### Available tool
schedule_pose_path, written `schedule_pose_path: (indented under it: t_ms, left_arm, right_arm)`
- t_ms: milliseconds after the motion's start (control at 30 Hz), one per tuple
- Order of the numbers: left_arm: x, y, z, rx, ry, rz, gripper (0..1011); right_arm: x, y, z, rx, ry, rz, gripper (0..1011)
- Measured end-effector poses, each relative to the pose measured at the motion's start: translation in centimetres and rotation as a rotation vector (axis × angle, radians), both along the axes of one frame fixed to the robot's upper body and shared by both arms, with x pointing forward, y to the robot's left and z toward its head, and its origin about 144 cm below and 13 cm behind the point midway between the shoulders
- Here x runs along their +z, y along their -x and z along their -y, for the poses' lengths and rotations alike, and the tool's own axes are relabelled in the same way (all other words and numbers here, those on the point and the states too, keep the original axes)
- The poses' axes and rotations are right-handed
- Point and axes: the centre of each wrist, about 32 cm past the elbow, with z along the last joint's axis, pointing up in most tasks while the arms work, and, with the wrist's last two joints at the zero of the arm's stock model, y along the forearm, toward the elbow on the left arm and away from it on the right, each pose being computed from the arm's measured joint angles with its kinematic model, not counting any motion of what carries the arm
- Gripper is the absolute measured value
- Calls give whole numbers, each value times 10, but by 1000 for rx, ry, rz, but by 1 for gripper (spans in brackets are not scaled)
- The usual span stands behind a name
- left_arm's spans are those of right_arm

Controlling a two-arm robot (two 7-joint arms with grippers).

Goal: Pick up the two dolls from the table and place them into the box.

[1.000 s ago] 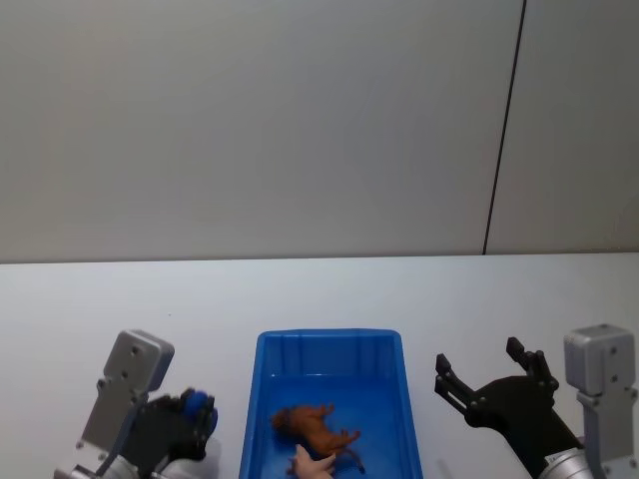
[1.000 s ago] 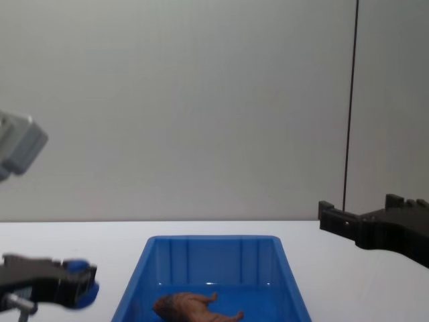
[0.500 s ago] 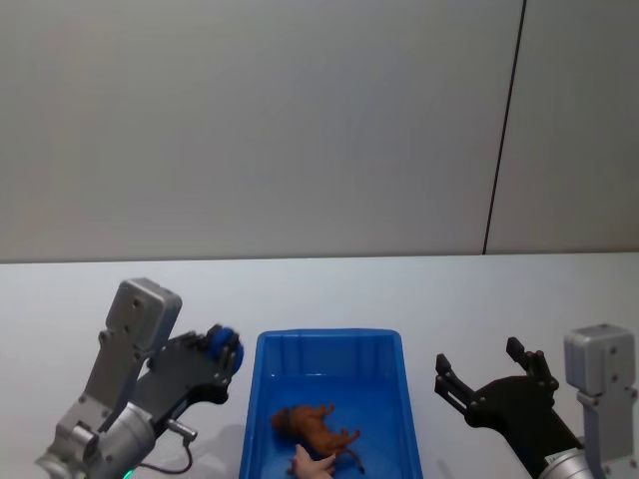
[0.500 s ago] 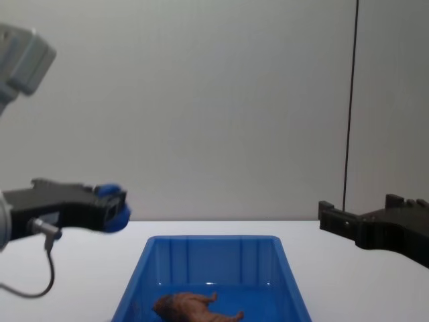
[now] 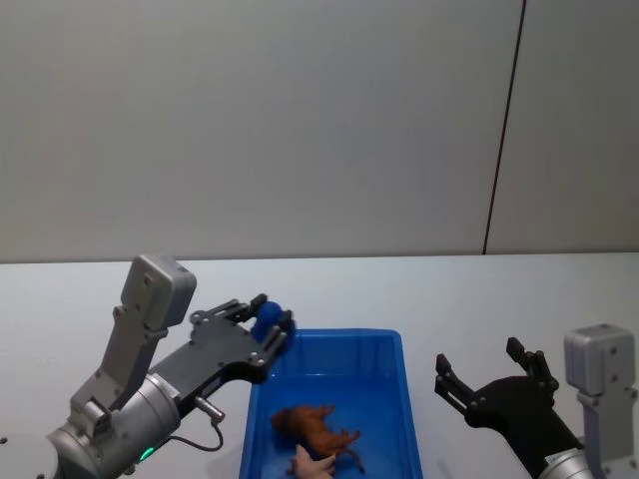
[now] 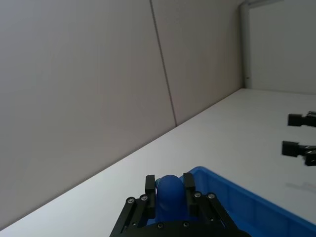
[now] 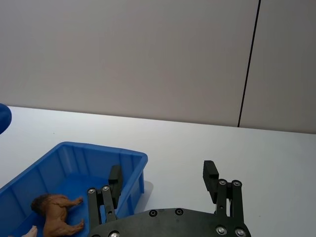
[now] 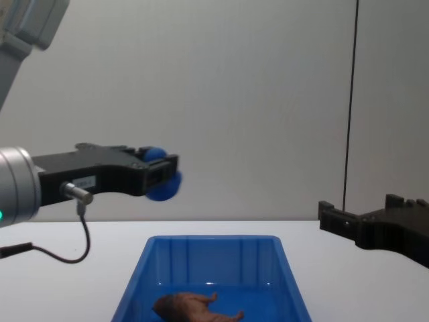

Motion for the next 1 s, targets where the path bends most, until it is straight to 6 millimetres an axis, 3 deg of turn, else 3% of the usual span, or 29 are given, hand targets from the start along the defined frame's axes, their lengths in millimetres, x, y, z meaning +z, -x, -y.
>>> schedule_pose_path:
  t_ms: [667,767,1000]
  left_arm:
    - [0,-14,8,-186,77,13,942]
    - [0,-14,9,-196,81,13,1000]
    - [0,-16,10,-213,88,14,1001]
  right_arm:
    - [0,0,0,0,0,0,1001]
    - [0,0,0,0,0,0,1001]
    - [0,0,0,0,0,0,1001]
